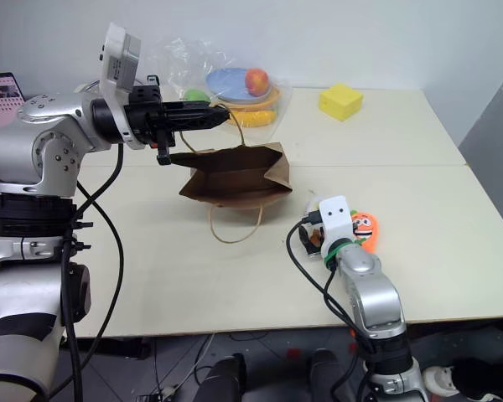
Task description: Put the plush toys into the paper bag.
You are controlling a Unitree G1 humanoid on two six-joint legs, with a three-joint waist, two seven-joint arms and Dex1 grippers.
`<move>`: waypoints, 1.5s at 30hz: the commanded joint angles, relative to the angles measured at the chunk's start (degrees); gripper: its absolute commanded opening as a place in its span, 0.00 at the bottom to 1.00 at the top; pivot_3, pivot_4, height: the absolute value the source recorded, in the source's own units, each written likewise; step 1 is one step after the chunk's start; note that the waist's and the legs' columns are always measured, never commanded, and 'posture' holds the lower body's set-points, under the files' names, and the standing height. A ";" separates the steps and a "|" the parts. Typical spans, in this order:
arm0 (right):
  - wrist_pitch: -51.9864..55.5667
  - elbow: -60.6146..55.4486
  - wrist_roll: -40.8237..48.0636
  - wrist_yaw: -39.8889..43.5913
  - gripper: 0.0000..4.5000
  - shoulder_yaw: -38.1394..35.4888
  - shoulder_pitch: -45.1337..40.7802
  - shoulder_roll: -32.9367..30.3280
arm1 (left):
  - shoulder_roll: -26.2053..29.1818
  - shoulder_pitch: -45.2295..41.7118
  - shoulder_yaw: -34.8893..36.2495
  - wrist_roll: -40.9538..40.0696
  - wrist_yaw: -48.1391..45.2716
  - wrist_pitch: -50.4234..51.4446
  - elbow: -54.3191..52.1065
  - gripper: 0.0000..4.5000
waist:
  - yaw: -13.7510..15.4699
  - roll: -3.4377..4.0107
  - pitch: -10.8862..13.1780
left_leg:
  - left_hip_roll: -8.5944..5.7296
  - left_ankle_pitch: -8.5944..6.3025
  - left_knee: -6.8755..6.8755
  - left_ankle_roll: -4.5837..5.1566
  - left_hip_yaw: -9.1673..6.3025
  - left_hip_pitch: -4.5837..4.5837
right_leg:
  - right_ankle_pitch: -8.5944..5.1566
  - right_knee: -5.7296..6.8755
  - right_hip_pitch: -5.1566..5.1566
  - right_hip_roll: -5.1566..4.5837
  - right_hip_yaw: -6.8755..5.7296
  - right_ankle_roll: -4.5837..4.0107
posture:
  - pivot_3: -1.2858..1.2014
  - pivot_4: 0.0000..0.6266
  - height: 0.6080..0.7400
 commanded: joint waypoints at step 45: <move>3.06 9.21 22.46 5.92 0.00 6.57 -26.20 1.84 | -0.47 0.21 0.66 -1.28 -0.30 1.64 -2.43 0.00 | 0.01 0.02 0.01 | 0.00 0.02 -0.06 0.03 -0.01 -0.07 | 0.01 0.00 -0.07 0.00 -0.02 -0.01 | 0.52 0.24 1.00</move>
